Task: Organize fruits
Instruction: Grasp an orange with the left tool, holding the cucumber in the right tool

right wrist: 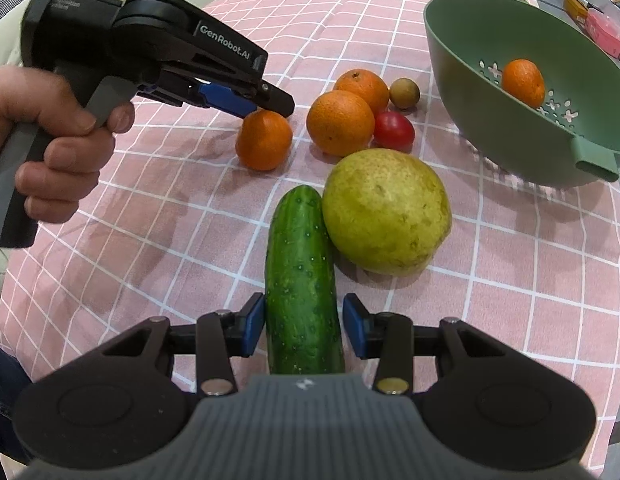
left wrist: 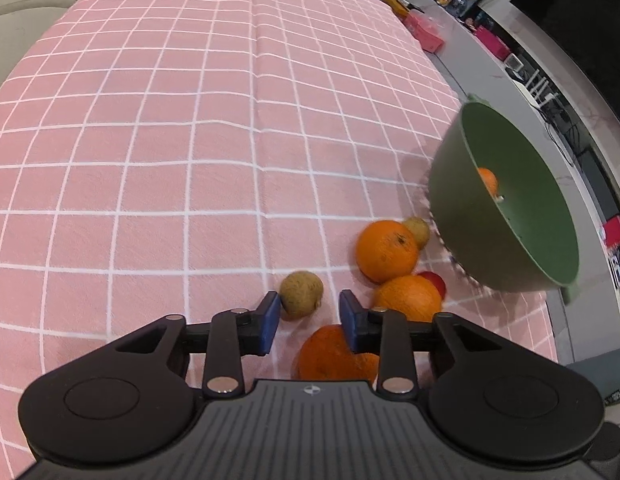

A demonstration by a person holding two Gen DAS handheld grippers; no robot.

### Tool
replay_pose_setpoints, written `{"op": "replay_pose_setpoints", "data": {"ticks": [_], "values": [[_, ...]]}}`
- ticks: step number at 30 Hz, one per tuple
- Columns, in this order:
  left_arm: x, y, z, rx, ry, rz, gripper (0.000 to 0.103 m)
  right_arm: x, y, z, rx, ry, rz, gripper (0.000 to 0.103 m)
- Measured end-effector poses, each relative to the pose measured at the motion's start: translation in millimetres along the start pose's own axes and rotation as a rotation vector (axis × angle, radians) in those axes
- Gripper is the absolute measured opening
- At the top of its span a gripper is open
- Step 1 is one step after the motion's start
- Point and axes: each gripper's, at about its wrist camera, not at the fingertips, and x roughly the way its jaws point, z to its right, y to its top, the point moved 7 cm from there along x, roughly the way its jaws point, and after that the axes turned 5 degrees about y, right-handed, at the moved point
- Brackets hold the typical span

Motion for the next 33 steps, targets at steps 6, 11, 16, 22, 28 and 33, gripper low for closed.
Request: {"op": "replay_pose_setpoints", "data": {"ticks": [6,11,16,22,28,33], "values": [[-5.4,-8.2,10.6,0.036,-0.001,-0.011,0.051,-0.1,-0.2,-0.1,-0.001,0.0,0.0,0.04],[-8.1,-17.1,17.5,0.049,-0.032,-0.05,0.052,-0.2,0.6,-0.3,-0.003,0.001,0.001,0.04],[-5.5,-33.9,34.5,0.135,-0.056,-0.114,0.054,0.0,0.8,-0.4,-0.004,0.0,0.0,0.04],[-4.5,-37.5,34.2,0.138,-0.054,-0.118,0.054,0.0,1.2,-1.6,-0.021,0.003,-0.004,0.036],[-5.3,-41.7,34.4,0.138,-0.074,-0.13,0.049,-0.9,-1.0,-2.2,-0.031,0.003,-0.015,0.035],[-5.7,-50.6,37.3,0.172,-0.07,-0.143,0.049,-2.7,-4.8,-0.5,-0.021,0.008,-0.035,0.035]]}}
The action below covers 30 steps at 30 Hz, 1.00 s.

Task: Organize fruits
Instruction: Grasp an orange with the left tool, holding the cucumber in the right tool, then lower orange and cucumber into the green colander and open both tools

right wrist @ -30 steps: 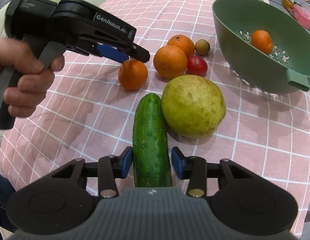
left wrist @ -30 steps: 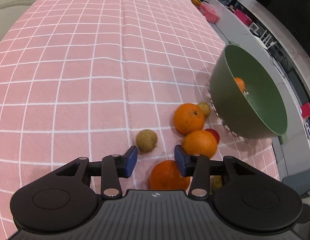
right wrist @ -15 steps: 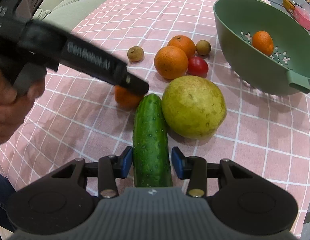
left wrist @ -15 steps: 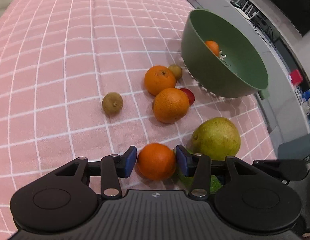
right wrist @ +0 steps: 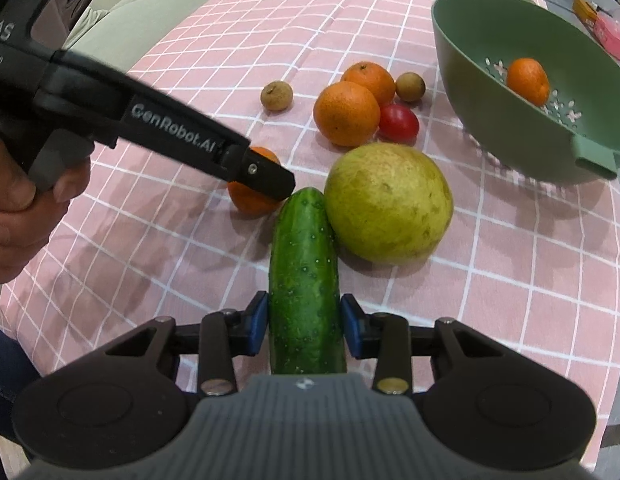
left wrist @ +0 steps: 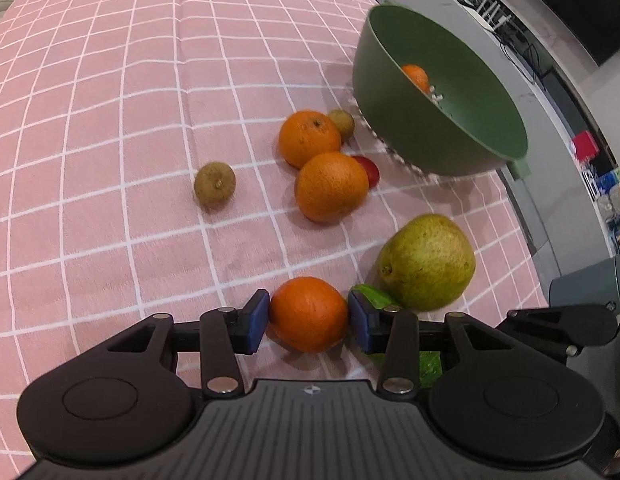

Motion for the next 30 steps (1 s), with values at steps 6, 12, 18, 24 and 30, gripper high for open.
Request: {"op": "replay_pose_setpoints", "data": {"ticks": [6,12,18,24,30], "values": [[-1.9,-8.2,8.6,0.035,0.036,0.021,0.047,-5.1,-6.5,3.7,0.009,0.012,-0.018,0.035],[-17.7,-6.1,-0.6,-0.016,0.056,0.06,0.047,-17.1,-3.6,3.5,0.017,0.025,0.006,0.035],[-48.9,-7.4,-15.4,-0.086,0.072,0.106,0.047,-26.0,0.4,-0.1,0.02,0.05,0.03,0.035],[-67.4,-19.2,-13.2,-0.083,0.101,0.111,0.047,-47.8,7.0,-9.8,0.029,0.102,0.073,0.035],[-77.8,-17.0,-0.5,-0.044,0.125,0.117,0.047,-72.0,22.4,-8.8,0.026,0.109,0.125,0.035]]}}
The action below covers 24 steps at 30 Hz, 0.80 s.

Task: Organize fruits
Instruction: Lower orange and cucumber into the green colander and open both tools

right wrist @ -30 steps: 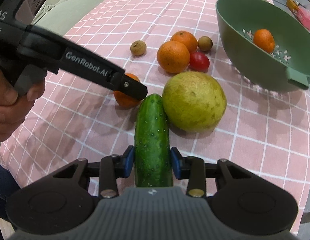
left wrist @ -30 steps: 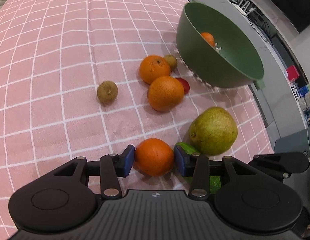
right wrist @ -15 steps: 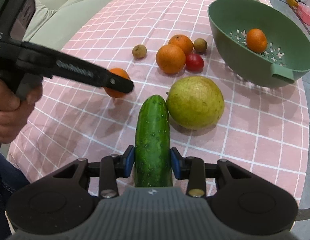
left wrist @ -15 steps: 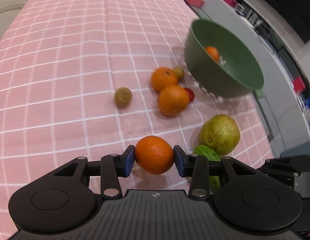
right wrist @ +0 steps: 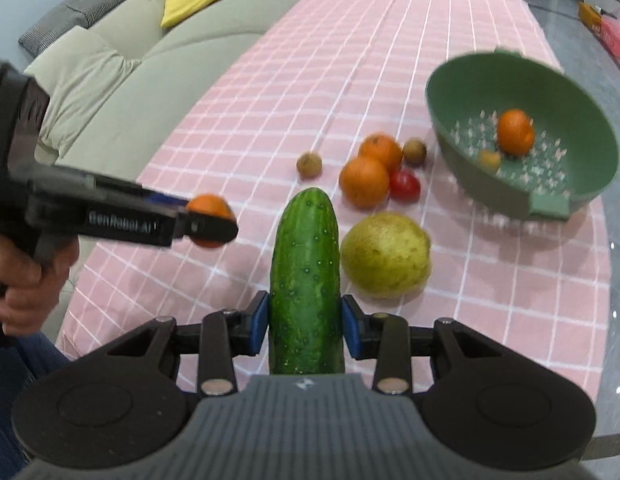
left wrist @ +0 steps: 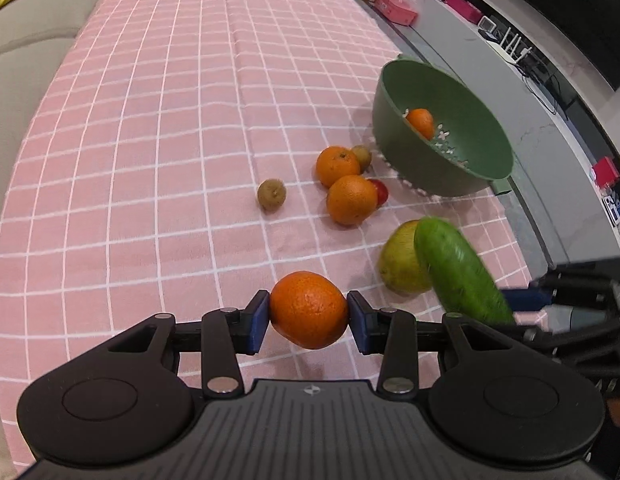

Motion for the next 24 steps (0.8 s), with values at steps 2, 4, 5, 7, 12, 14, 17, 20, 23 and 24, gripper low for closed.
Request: {"op": "replay_pose_setpoints", "data": {"ticks": [2,4,5,7,12,14,17,20,23,24], "values": [[-4.9,8.5,6.8,0.019,0.003,0.013,0.047,-9.9,10.1,3.7,-0.004,-0.011,0.022,0.035],[-10.3,20.9,15.8,0.047,0.006,0.032,0.047,-19.9,22.4,11.1,-0.001,-0.029,0.046,0.035],[-13.1,29.1,21.4,0.064,0.006,0.044,0.047,-25.9,29.7,16.5,0.004,-0.042,0.06,0.035],[-17.5,45.8,33.9,0.097,0.005,0.068,0.047,-37.1,44.0,28.5,0.017,-0.065,0.086,0.035],[-20.7,82.8,68.2,0.174,-0.009,0.118,0.047,-62.0,81.3,62.2,0.067,-0.105,0.155,0.035],[-17.5,97.4,81.9,0.194,-0.011,0.131,0.047,-66.6,93.1,75.9,0.09,-0.118,0.17,0.035],[-10.7,114.1,100.8,0.23,-0.02,0.146,0.047,-67.7,108.2,92.6,0.117,-0.139,0.184,0.035],[-0.5,128.7,115.7,0.262,-0.028,0.154,0.047,-65.4,120.9,109.3,0.142,-0.154,0.189,0.035],[11.0,138.0,124.7,0.297,-0.022,0.157,0.047,-61.3,132.2,127.0,0.163,-0.166,0.188,0.035],[13.9,142.6,127.0,0.303,-0.014,0.162,0.047,-60.2,136.1,132.8,0.172,-0.169,0.19,0.035]]}}
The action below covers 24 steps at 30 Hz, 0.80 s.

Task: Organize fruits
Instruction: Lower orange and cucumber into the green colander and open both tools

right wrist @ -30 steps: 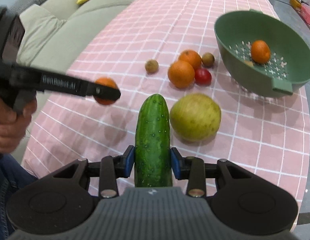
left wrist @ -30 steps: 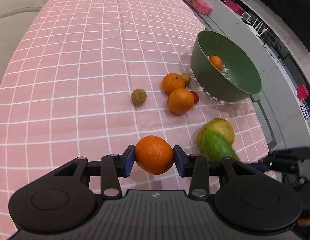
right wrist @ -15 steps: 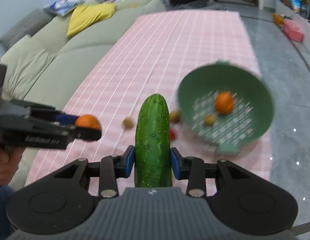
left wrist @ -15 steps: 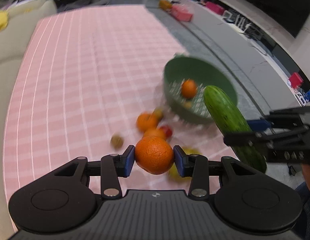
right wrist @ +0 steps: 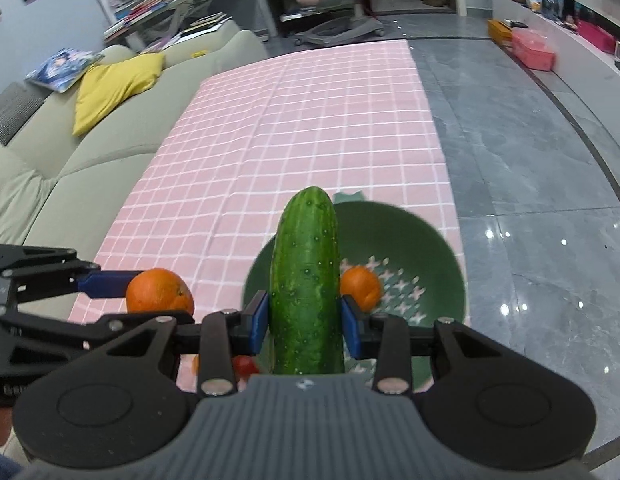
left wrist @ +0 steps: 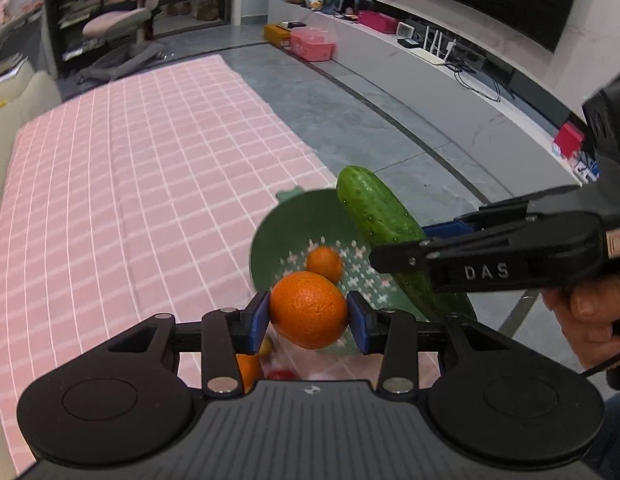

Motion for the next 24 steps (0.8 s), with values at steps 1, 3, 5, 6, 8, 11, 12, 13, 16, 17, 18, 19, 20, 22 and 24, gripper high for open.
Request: {"op": "replay_pose_setpoints", "data": {"ticks": [1,3,5,6,8,11,12,13,16,17,18,19,20,22,24], "values": [[3.1,4.3,-0.2,0.0,0.006,0.003,0.047,3.4,4.8,4.5,0.009,-0.004,0.003,0.035],[11.1,12.4,-0.5,-0.004,0.009,0.008,0.047,10.6,15.0,15.3,0.032,-0.013,0.01,0.035],[19.6,17.8,1.8,0.024,0.024,0.015,0.047,18.4,23.3,24.8,0.049,-0.02,0.016,0.035],[24.0,19.4,3.9,0.044,0.035,0.016,0.047,21.9,26.4,28.2,0.056,-0.022,0.018,0.035],[35.7,20.8,7.2,0.073,0.043,0.008,0.047,30.1,30.7,35.0,0.067,-0.025,0.019,0.035],[54.6,18.4,12.3,0.097,0.037,-0.017,0.047,46.0,27.3,42.4,0.072,-0.041,-0.006,0.035],[61.6,16.8,14.2,0.107,0.041,-0.027,0.047,51.3,25.3,44.5,0.07,-0.05,-0.018,0.035],[68.0,15.1,15.9,0.118,0.047,-0.037,0.047,56.5,22.9,46.2,0.069,-0.059,-0.029,0.035],[84.1,9.5,18.3,0.14,0.054,-0.061,0.047,71.3,16.1,53.0,0.072,-0.083,-0.055,0.035],[87.8,7.7,19.3,0.145,0.056,-0.069,0.047,74.9,14.0,54.5,0.073,-0.087,-0.064,0.035],[91.3,5.8,20.3,0.15,0.059,-0.075,0.047,78.0,11.9,55.9,0.073,-0.091,-0.071,0.035],[95.0,3.4,21.0,0.153,0.059,-0.082,0.047,80.2,10.3,57.1,0.074,-0.095,-0.077,0.035],[97.6,2.0,20.8,0.154,0.058,-0.087,0.047,82.6,8.9,58.5,0.073,-0.101,-0.083,0.035],[101.5,0.3,21.2,0.157,0.058,-0.096,0.047,86.2,5.8,60.4,0.069,-0.11,-0.093,0.035],[106.5,-1.4,21.5,0.165,0.064,-0.105,0.047,90.6,3.2,62.9,0.06,-0.122,-0.102,0.035]]}}
